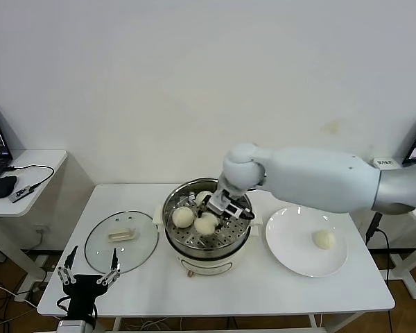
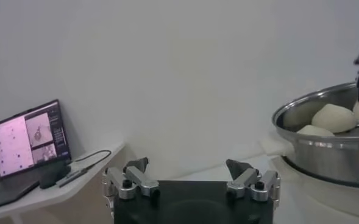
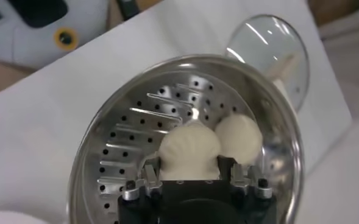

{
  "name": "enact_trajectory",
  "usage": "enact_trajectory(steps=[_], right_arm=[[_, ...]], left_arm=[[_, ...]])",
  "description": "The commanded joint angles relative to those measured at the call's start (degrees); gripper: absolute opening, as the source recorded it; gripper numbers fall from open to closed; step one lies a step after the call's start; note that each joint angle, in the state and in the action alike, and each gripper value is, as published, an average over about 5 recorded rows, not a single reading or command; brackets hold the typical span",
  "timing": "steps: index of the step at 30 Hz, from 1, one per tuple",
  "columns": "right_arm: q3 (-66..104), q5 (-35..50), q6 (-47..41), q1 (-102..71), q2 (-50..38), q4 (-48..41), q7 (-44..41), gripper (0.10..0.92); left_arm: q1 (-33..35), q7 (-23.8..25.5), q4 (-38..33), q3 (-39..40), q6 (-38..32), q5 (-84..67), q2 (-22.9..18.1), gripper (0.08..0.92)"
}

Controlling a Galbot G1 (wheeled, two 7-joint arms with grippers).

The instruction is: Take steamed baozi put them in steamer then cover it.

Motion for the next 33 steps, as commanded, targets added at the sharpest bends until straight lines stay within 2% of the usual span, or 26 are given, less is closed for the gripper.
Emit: enact_trajectory(steps=[1, 15, 18, 24, 29, 33], right_arm=[[-1.29, -5.91, 7.46, -0.93, 2.41, -0.99, 0.03, 0.594], [-1.7, -5.18, 7.53, -1.34, 1.63, 0.2, 0.05, 0.607], [-1.2, -4.83, 7.45, -0.8, 1.47, 0.2, 0.48, 0.656], [0.44, -4.27, 6.87, 1.36, 0.15, 0.52, 0.48, 0.802], [3.27, -3.9, 4.25, 3.14, -2.73, -0.29, 0.76, 0.822], [5.35, -3.94, -1.43, 4.02, -6.66, -1.07, 1.49, 0.823]], left_arm=[[0.11, -0.06, 0.11, -0.03, -0.11, -0.01, -0.11, 0.823], [0.09, -0.22, 0.64, -0.05, -0.36, 0.0, -0.16, 0.823], [0.11, -0.23, 0.66, -0.03, -0.4, -0.01, -0.12, 0.823], [0.13, -0.25, 0.47, 0.06, -0.42, 0.03, -0.07, 0.823], [0.22, -0.27, 0.37, 0.08, -0.5, 0.05, 0.19, 0.823], [0.11, -0.24, 0.32, 0.09, -0.49, 0.07, 0.62, 0.823]])
